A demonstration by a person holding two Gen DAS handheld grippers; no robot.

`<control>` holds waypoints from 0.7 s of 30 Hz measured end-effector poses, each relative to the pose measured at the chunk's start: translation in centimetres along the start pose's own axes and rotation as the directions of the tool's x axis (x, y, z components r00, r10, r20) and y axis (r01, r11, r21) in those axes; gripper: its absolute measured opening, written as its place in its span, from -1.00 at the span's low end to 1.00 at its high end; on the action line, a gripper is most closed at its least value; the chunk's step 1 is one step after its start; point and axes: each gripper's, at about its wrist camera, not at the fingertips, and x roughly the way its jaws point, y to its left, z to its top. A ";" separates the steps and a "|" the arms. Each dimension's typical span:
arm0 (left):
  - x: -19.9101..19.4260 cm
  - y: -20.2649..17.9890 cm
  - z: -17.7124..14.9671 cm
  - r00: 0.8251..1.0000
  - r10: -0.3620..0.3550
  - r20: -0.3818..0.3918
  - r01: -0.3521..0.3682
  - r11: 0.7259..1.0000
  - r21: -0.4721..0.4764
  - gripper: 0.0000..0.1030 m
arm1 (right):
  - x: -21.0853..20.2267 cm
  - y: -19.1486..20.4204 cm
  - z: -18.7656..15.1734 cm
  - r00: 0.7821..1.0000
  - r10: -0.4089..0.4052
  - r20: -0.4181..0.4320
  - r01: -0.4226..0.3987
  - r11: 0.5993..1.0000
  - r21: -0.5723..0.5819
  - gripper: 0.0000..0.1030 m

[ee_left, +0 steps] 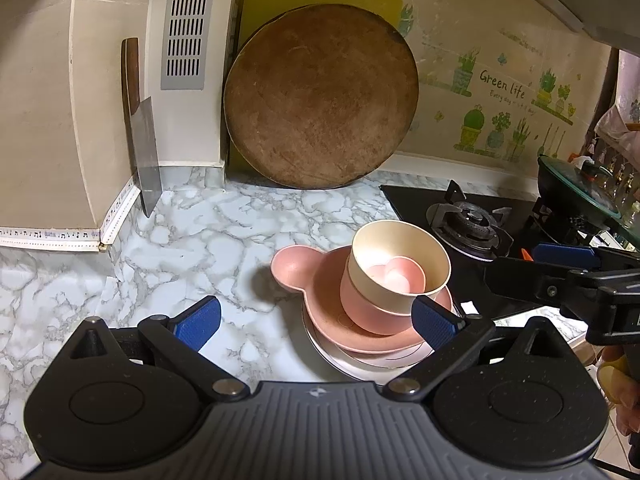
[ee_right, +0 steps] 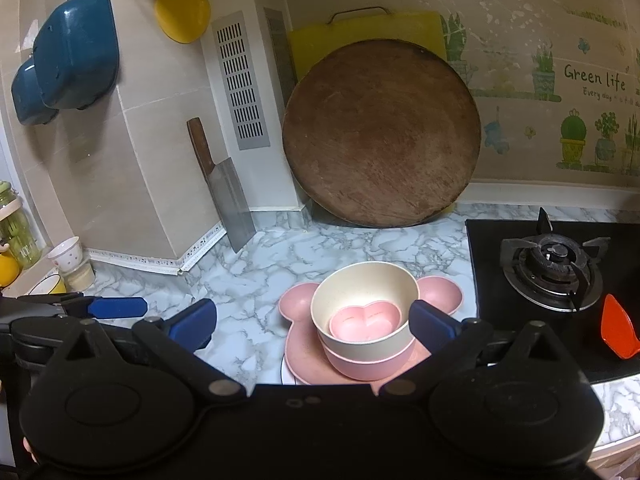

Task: Organize plates and bowls

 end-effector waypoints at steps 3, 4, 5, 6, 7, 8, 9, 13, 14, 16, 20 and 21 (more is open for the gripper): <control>-0.1 0.0 0.0 1.000 0.003 0.009 -0.003 1.000 -0.006 0.98 | -0.1 0.2 -0.1 1.000 -0.002 0.011 0.002 1.000 -0.012 1.00; -0.2 0.0 0.0 1.000 0.007 0.011 -0.006 1.000 -0.008 0.98 | -0.2 0.3 -0.2 1.000 0.000 0.013 0.000 1.000 -0.015 1.00; -0.2 -0.1 0.0 1.000 0.012 0.012 -0.012 1.000 -0.008 0.98 | -0.2 0.3 -0.2 1.000 0.003 0.011 -0.003 1.000 -0.014 1.00; -0.2 -0.1 0.0 1.000 0.022 0.011 -0.022 1.000 -0.008 0.98 | -0.1 0.2 -0.3 1.000 0.008 0.007 -0.008 1.000 -0.009 1.00; -0.2 -0.2 0.0 1.000 0.029 0.010 -0.029 1.000 -0.009 0.98 | -0.1 0.2 -0.3 1.000 0.012 0.004 -0.012 1.000 -0.003 1.00; -0.2 -0.2 0.0 0.999 0.032 0.012 -0.032 0.999 -0.006 0.98 | -0.1 0.2 -0.3 1.000 0.015 0.003 -0.015 1.000 0.000 1.00; -0.4 -0.3 0.0 0.999 0.035 0.017 -0.035 0.999 -0.002 0.98 | -0.1 0.2 -0.3 1.000 0.017 0.003 -0.017 1.000 0.002 1.00; -0.8 -0.5 -0.1 0.998 0.039 0.041 -0.039 0.999 0.005 0.98 | -0.2 0.2 -0.3 1.000 0.019 0.003 -0.019 1.000 0.004 1.00; -0.8 -0.5 0.0 0.998 0.040 0.044 -0.040 0.999 0.002 0.98 | -0.2 0.2 -0.4 1.000 0.019 0.003 -0.019 1.000 0.005 1.00; -0.8 -0.4 0.0 0.998 0.039 0.045 -0.039 0.999 -0.005 0.98 | -0.2 0.2 -0.4 1.000 0.019 0.001 -0.019 1.000 0.007 1.00; -0.5 0.0 -0.1 1.000 0.019 0.024 -0.018 0.999 -0.028 0.98 | -0.1 0.2 -0.6 1.000 0.026 -0.012 -0.026 1.000 0.018 1.00; -0.4 0.1 -0.1 1.000 0.016 0.018 -0.016 0.999 -0.034 0.98 | 0.0 0.1 -0.6 0.999 0.028 -0.016 -0.028 0.999 0.019 1.00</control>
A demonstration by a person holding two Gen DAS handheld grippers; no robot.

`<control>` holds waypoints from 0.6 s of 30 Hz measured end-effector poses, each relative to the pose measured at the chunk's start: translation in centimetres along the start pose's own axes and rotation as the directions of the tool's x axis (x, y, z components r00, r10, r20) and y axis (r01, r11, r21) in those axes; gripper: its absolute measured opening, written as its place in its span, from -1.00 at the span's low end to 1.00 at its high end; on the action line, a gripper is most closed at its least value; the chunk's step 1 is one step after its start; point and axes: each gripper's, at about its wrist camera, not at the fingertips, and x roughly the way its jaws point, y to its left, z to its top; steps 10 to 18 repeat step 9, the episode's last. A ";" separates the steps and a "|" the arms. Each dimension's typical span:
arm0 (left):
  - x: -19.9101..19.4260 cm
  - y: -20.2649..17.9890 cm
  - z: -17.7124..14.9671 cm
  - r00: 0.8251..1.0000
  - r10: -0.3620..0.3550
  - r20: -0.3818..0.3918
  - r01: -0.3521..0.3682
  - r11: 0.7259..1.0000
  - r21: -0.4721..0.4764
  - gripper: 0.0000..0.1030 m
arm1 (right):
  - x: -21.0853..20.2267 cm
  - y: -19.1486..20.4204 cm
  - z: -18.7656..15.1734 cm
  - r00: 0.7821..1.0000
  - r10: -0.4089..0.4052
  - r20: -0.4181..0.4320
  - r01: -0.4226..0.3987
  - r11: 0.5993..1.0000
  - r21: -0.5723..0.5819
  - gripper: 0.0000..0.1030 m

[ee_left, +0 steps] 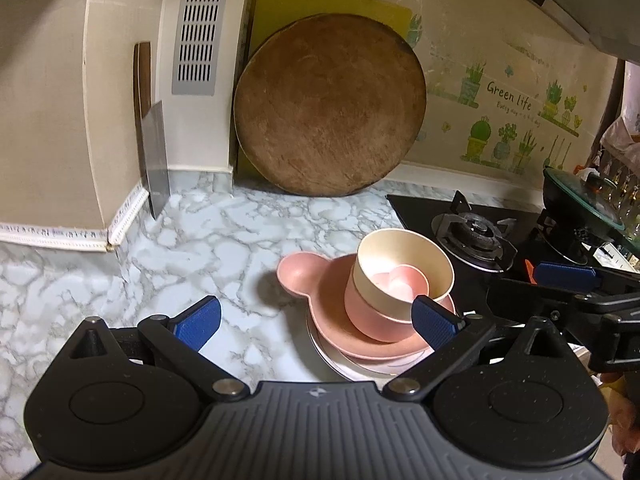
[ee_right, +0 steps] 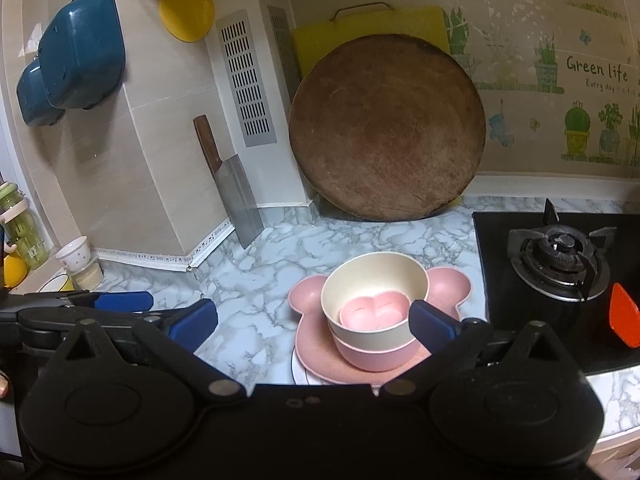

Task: Organize plates and bowls

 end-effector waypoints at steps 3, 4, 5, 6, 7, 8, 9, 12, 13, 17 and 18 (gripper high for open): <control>0.1 0.1 -0.1 1.000 -0.005 -0.006 0.004 1.000 -0.009 0.98 | 0.1 0.1 -0.1 1.000 0.001 -0.005 -0.001 1.000 0.000 1.00; 0.1 0.1 -0.2 1.000 -0.006 -0.005 0.006 1.000 -0.009 0.98 | 0.1 0.1 -0.1 1.000 0.001 -0.005 -0.001 1.000 0.000 1.00; 0.0 0.2 -0.2 1.000 -0.005 -0.004 0.005 1.000 -0.011 0.98 | 0.1 0.1 -0.1 1.000 0.001 -0.005 -0.001 1.000 0.000 1.00; 0.1 0.2 -0.2 1.000 -0.005 -0.003 0.005 1.000 -0.014 0.98 | 0.1 0.2 -0.1 1.000 0.002 -0.004 -0.002 1.000 0.000 1.00; 0.1 0.2 -0.2 1.000 -0.005 -0.005 0.005 1.000 -0.017 0.98 | 0.2 0.2 -0.1 1.000 0.001 -0.005 -0.001 1.000 -0.003 1.00; 0.1 0.2 -0.2 1.000 -0.004 -0.006 0.004 1.000 -0.017 0.98 | 0.2 0.3 -0.1 1.000 0.000 -0.005 0.000 1.000 -0.007 1.00; 0.1 0.2 -0.2 1.000 -0.002 -0.006 0.002 1.000 -0.017 0.98 | 0.3 0.4 -0.1 1.000 0.002 -0.005 -0.002 1.000 -0.010 1.00; 0.1 0.2 -0.2 1.000 -0.002 -0.006 0.002 1.000 -0.017 0.98 | 0.3 0.4 -0.1 1.000 0.002 -0.005 -0.002 1.000 -0.010 1.00; 0.1 0.2 -0.2 1.000 -0.002 -0.006 0.002 1.000 -0.017 0.98 | 0.3 0.4 -0.1 1.000 0.002 -0.005 -0.002 1.000 -0.010 1.00; 0.1 0.2 -0.2 1.000 -0.002 -0.006 0.002 1.000 -0.017 0.98 | 0.3 0.4 -0.1 1.000 0.002 -0.005 -0.002 1.000 -0.010 1.00; 0.1 0.2 -0.2 1.000 -0.002 -0.006 0.002 1.000 -0.017 0.98 | 0.3 0.4 -0.1 1.000 0.002 -0.005 -0.002 1.000 -0.010 1.00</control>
